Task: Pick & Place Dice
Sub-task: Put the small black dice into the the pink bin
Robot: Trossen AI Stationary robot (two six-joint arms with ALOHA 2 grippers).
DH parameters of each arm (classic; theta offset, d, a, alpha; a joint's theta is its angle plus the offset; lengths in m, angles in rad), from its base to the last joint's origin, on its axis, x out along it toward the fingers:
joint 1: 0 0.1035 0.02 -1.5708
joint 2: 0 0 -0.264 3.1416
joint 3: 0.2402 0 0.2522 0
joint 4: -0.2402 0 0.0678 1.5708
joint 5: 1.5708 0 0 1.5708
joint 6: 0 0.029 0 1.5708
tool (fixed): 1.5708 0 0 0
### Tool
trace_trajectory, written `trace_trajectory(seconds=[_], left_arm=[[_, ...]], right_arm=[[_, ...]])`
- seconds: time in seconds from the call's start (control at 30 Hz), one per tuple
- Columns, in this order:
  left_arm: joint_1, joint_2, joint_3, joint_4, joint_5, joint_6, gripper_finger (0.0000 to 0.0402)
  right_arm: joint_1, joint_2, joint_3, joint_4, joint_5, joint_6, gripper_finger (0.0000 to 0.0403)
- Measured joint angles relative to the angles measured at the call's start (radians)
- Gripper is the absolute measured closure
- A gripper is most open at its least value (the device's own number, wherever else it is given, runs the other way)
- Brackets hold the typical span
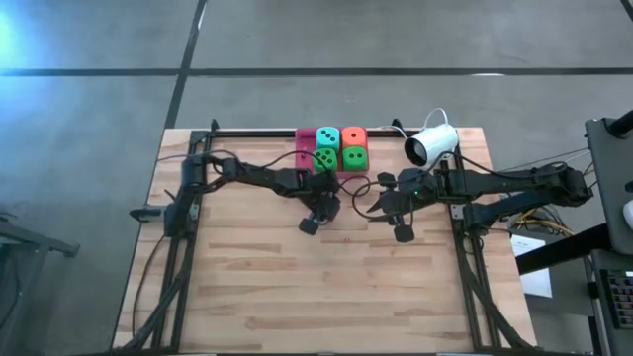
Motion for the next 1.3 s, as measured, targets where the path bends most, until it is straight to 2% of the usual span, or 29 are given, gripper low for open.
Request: trace_trajectory(seconds=[0.23,0.43,0.77,1.07,1.3], left_arm=[[0.002,-0.101,-0.001,-0.037,-0.026,-0.081,0.0351],[0.01,-0.208,-0.001,-0.09,-0.194,-0.101,0.0349],[0.101,-0.253,-0.003,-0.136,-0.332,-0.198,0.0348],[0.241,-0.258,-0.003,-0.146,-0.351,-0.25,0.0348],[0.283,-0.258,-0.003,-0.193,-0.351,-0.255,0.0334]], right_arm=[[0.0,0.0,-0.001,0.0,0.0,0.0,0.0303],[0.0,0.0,-0.003,-0.001,0.0,0.0,0.0298],[0.0,0.0,-0.003,0.003,0.0,0.004,0.0309],[0.0,0.0,-0.003,0.002,0.0,0.004,0.0326],[0.0,0.0,-0.003,0.0,0.0,0.004,0.0326]])
